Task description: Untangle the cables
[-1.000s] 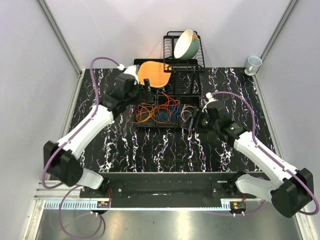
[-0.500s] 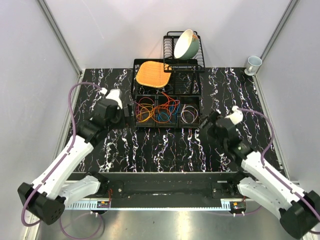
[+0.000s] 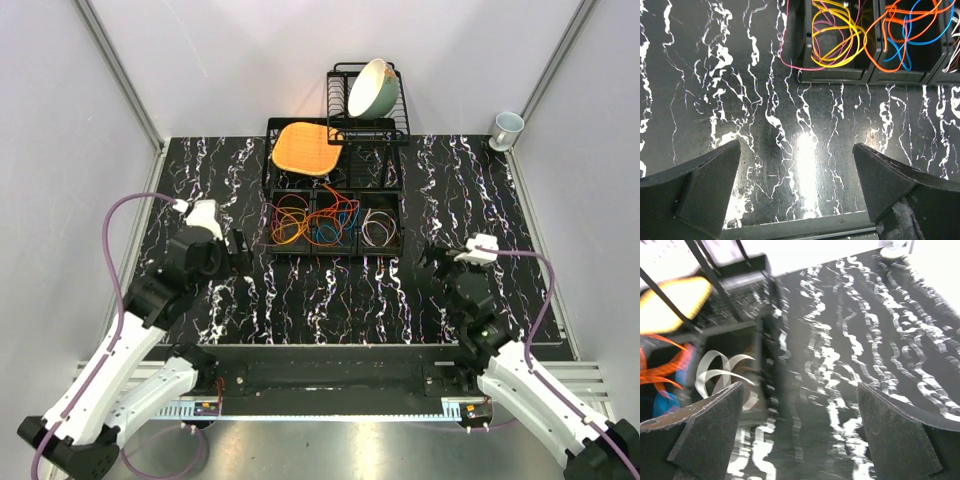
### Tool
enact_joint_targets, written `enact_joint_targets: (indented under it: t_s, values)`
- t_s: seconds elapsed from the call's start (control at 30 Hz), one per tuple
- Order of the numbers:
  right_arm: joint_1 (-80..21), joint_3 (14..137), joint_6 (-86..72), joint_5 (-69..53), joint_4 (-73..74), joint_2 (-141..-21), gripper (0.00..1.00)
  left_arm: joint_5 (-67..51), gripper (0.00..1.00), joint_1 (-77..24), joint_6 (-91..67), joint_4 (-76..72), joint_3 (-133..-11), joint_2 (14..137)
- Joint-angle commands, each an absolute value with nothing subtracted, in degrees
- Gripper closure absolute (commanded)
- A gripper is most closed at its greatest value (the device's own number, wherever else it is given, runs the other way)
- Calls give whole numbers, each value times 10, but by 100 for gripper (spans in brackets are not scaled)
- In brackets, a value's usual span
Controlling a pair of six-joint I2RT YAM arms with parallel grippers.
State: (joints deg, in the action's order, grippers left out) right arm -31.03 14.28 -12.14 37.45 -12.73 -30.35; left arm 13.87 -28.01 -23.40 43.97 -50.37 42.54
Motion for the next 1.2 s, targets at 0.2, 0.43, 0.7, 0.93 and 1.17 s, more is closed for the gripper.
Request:
enact_joint_targets:
  t_s: [0.2, 0.43, 0.7, 0.93, 1.17]
  values:
    - [-272, 43, 73, 350, -448, -433, 0, 161, 1, -280, -238, 426, -499, 363]
    - [-128, 62, 4, 256, -691, -696, 0, 175, 1, -296, -247, 436, -495, 345]
    - [-57, 112, 35, 186, -865, -928, 0, 180, 1, -305, -250, 436, -496, 353]
    - [-52, 151, 22, 208, -756, -904, 0, 159, 1, -306, -248, 432, -502, 359]
    - [-51, 156, 23, 208, -745, -904, 0, 167, 1, -305, -252, 424, -496, 331]
